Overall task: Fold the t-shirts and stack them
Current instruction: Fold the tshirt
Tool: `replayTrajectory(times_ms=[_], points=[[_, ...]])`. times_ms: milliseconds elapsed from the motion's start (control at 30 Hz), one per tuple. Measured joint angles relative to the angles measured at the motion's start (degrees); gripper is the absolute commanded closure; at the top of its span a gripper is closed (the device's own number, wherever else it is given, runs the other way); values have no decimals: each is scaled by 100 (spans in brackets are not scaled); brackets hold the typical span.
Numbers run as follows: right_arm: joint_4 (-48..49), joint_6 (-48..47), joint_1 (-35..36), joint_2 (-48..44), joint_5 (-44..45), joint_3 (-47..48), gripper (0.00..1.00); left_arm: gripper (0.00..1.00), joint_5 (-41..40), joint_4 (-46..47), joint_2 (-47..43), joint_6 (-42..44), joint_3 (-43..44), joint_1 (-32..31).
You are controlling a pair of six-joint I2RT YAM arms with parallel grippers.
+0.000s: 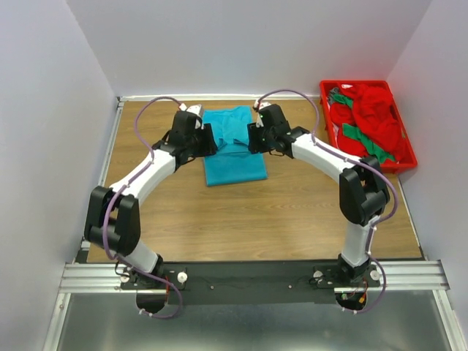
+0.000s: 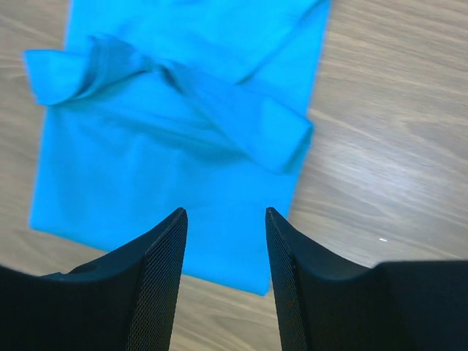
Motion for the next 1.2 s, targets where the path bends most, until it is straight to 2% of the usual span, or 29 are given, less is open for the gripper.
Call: replayTrajectory(times_ms=[100, 267, 400, 500, 533, 567, 667, 1033, 1200], points=[[197, 116, 122, 7, -210, -74, 46, 38, 11, 348, -339, -219, -345, -387], [411, 313, 186, 407, -496, -116, 46, 45, 140, 656, 2, -450, -667, -780], [424, 407, 186, 778, -581, -33, 57, 45, 256, 734, 511, -535, -787, -848], [448, 431, 181, 1091, -616, 188, 59, 46, 291, 761, 763, -538, -820, -855], [450, 437, 179, 1150, -627, 238, 64, 46, 299, 769, 796, -538, -833, -855], [455, 439, 179, 1224, -636, 299, 64, 46, 304, 767, 820, -538, -841, -855], [468, 455, 181, 1392, -651, 525, 64, 49, 332, 807, 881, -535, -846, -855], [474, 363, 103, 2061, -553, 1574, 61, 49, 610, 1104, 1043, -511, -960, -852], [308, 227, -129, 2769, -466, 2894, 56, 49, 662, 1261, 975, -511, -1095, -855]])
